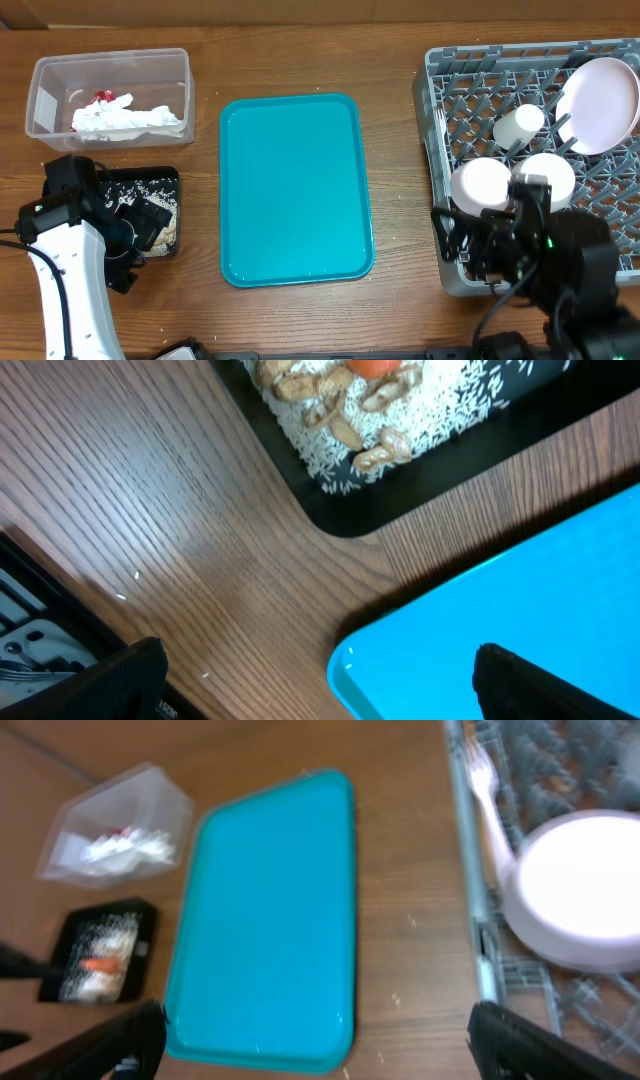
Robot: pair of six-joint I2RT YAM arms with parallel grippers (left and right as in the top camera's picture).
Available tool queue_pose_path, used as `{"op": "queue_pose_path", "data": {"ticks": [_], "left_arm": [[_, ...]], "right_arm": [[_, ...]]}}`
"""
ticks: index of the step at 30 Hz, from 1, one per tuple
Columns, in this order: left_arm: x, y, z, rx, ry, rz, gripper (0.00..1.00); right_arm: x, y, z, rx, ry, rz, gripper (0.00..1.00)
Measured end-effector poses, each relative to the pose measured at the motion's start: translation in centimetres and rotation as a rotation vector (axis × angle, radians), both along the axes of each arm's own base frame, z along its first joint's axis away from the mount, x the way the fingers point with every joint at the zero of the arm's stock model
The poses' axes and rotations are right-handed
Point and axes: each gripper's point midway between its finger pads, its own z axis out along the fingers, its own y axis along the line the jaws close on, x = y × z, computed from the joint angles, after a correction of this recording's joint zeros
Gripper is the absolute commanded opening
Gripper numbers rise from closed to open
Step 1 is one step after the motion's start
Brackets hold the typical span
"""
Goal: Sort waste into correct bins and load items into the dishwasher rack
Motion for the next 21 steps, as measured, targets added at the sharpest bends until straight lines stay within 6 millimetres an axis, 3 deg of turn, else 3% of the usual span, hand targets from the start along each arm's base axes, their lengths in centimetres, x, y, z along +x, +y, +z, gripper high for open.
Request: {"op": "queue_pose_path", "data": {"ticks": [3,7,15,21], "left_arm": [[0.0,0.0,0.0,0.001,0.000,0.000,1.00],[0.0,0.0,0.0,0.000,0.000,0.000,1.00],[0.0,0.0,0.0,0.001,0.000,0.000,1.00],[0.0,0.0,0.0,0.001,0.000,0.000,1.00]], "right_arm": [[-1.7,0.1,-1.8,0.012,-0.124,0.060,1.00],[-2.2,0.8,-3.3,0.028,-0.259,0.110,1.00],[-0.6,1.6,-2.8,0.063,-0.495,0.144,1.00],[-0.2,1.4,-5.2,0.057,-0.444,0.133,1.00]]}}
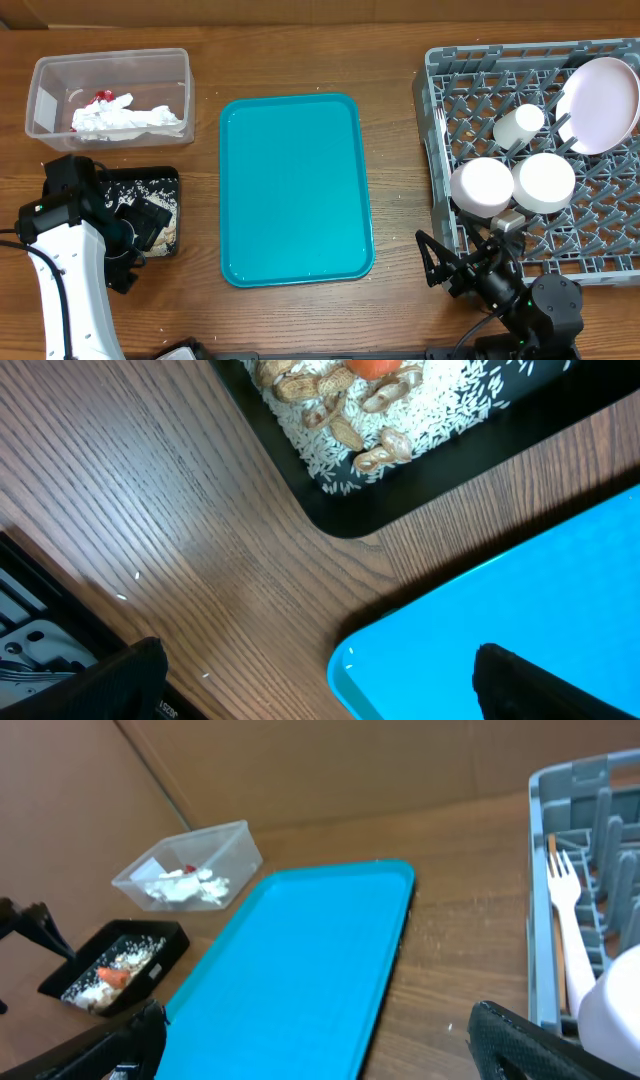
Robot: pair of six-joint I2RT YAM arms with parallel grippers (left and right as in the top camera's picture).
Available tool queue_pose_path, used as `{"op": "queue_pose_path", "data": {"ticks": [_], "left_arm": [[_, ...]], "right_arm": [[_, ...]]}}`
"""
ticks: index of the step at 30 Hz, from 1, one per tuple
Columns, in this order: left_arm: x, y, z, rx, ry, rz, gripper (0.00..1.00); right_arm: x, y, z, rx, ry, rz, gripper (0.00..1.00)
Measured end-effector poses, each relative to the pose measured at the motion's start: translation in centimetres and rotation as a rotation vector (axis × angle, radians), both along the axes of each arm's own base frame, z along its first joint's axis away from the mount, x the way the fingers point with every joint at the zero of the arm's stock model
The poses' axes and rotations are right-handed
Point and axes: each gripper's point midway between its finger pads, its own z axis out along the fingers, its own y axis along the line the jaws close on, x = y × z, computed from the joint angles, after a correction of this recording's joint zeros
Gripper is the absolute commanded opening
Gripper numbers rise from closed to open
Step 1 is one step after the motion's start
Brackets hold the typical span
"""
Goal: Sort waste into correct bins and load items into the dishwasher rack
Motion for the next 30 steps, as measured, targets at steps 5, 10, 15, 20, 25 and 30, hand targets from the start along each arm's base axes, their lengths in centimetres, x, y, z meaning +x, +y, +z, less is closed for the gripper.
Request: {"op": "queue_pose_path", "data": {"ticks": [5,10,15,20,25,30], "left_arm": [[0.0,0.0,0.0,0.000,0.000,0.000,1.00],[0.0,0.0,0.0,0.000,0.000,0.000,1.00],[0.0,0.0,0.0,0.000,0.000,0.000,1.00],[0.0,0.0,0.0,0.000,0.000,0.000,1.00],[0.0,0.0,0.0,0.000,0.000,0.000,1.00],[0.0,0.0,0.0,0.000,0.000,0.000,1.00]], "right_arm": [[-0.1,-0.2,0.2,-0.001,-0.015,-0.012,1.00],[-0.4,-1.0,0.6,-0.007,-0.105,-0.054,1.00],[1.5,-1.3,-1.3,0.000,-0.184,-0.085,1.00],[2.7,-1.8,-2.8,0.005,-0.238,-0.124,1.00],[3.9,-5.4,-3.5,-0.017,-0.226,-0.292,1.00],[4.3,-7.9,-3.7,-0.033,-0.221,-0.414,1.00]]}}
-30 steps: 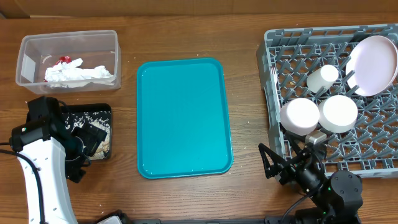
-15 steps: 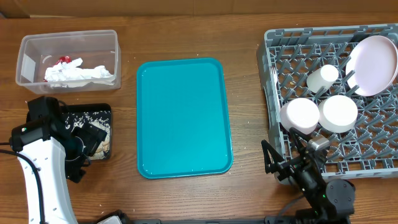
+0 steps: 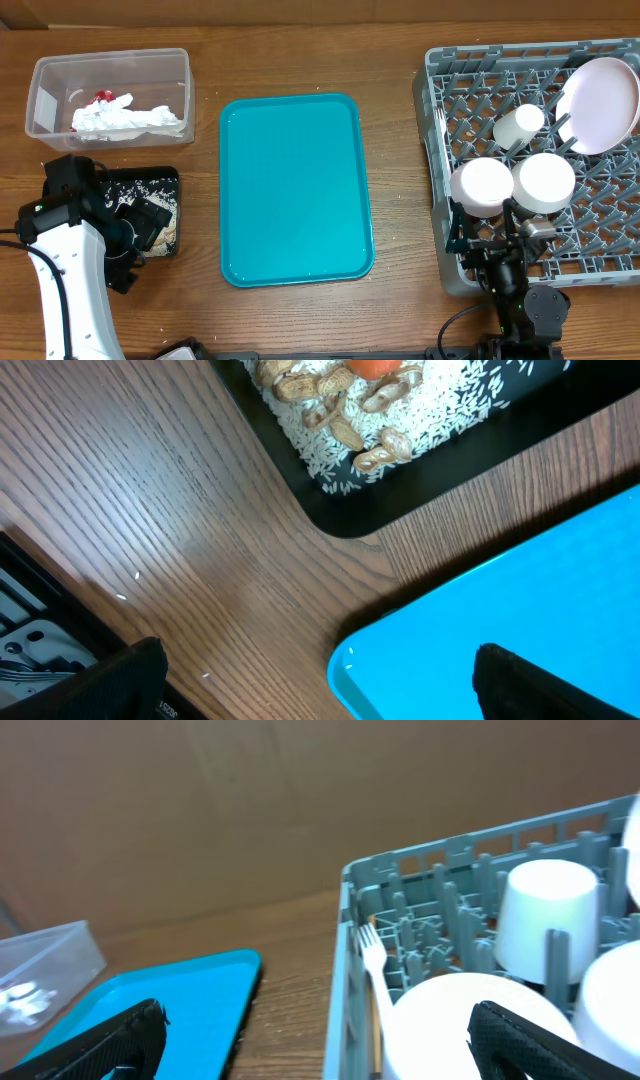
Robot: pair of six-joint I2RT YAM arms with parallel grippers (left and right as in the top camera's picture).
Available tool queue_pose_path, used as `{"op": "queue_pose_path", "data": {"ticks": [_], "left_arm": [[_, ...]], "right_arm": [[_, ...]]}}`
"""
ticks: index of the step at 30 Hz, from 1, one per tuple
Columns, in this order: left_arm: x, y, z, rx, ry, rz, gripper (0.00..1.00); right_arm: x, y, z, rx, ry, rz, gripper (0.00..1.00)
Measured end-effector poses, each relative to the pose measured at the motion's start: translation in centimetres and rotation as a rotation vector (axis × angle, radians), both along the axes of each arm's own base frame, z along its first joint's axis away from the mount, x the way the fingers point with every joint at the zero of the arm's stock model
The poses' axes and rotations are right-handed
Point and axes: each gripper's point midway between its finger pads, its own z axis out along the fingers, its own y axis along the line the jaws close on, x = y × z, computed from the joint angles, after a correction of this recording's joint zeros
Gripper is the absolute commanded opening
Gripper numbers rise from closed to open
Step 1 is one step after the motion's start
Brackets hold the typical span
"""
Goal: Sort waste into correct bins and load items into the dishwasher rack
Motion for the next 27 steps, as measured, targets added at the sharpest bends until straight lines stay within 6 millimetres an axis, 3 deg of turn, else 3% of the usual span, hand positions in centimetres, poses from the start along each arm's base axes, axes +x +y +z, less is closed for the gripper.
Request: {"op": "queue_pose_path", "data": {"ticks": [27], "left_arm": [[0.00,0.00,0.00,0.000,0.000,0.000,1.00]], "right_arm": [[0.06,-0.49,0.01,0.000,0.000,-0.028,1.00]]}}
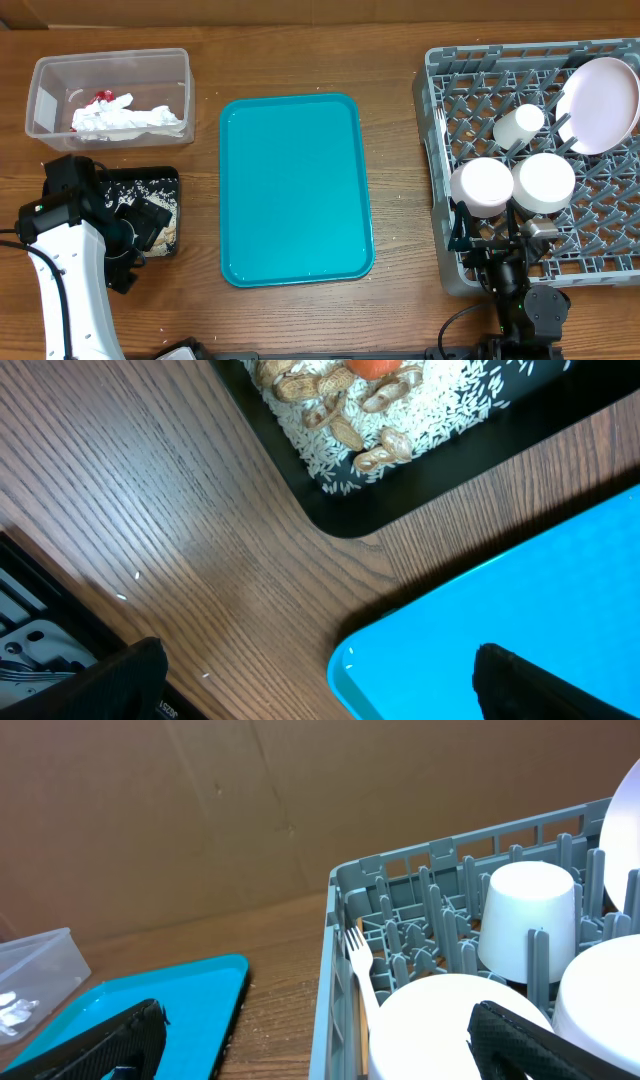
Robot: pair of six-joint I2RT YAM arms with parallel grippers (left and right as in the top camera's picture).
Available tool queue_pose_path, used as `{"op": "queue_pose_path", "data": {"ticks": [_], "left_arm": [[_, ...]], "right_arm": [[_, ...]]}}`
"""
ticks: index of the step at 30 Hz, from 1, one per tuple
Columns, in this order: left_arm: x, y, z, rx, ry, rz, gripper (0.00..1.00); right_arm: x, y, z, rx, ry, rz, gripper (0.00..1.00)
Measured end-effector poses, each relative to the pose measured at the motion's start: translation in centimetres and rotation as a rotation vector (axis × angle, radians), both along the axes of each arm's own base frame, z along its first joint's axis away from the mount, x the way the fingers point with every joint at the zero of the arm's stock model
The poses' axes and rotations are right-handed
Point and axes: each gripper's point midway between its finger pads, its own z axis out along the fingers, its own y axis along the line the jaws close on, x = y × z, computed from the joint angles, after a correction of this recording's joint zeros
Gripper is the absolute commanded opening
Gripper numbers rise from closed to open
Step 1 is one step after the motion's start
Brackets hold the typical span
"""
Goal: Sort waste into correct bins and load items into the dishwasher rack
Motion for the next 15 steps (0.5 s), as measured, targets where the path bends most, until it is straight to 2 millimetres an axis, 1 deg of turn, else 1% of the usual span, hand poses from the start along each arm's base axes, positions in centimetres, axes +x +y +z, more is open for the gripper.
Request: {"op": "queue_pose_path", "data": {"ticks": [4,6,10,11,13,15], "left_arm": [[0.0,0.0,0.1,0.001,-0.003,0.000,1.00],[-0.1,0.0,0.8,0.017,-0.037,-0.001,1.00],[-0.2,-1.1,3.5,0.071,-0.168,-0.043,1.00],[-0.4,-2.0,5.0,0.096,-0.241,-0.078,1.00],[-0.7,-3.2,6.7,0.123,-0.333,-0.132,1.00],[-1.0,-4.1,7.8,0.136,-0.393,-0.170,1.00]], "right_arm": [[0.0,0.0,0.0,0.000,0.000,0.000,1.00],[0.0,0.0,0.0,0.000,0.000,0.000,1.00],[0.0,0.0,0.0,0.000,0.000,0.000,1.00],[0.0,0.0,0.0,0.000,0.000,0.000,1.00],[0.0,0.0,0.0,0.000,0.000,0.000,1.00],[0.0,0.0,0.0,0.000,0.000,0.000,1.00]]}}
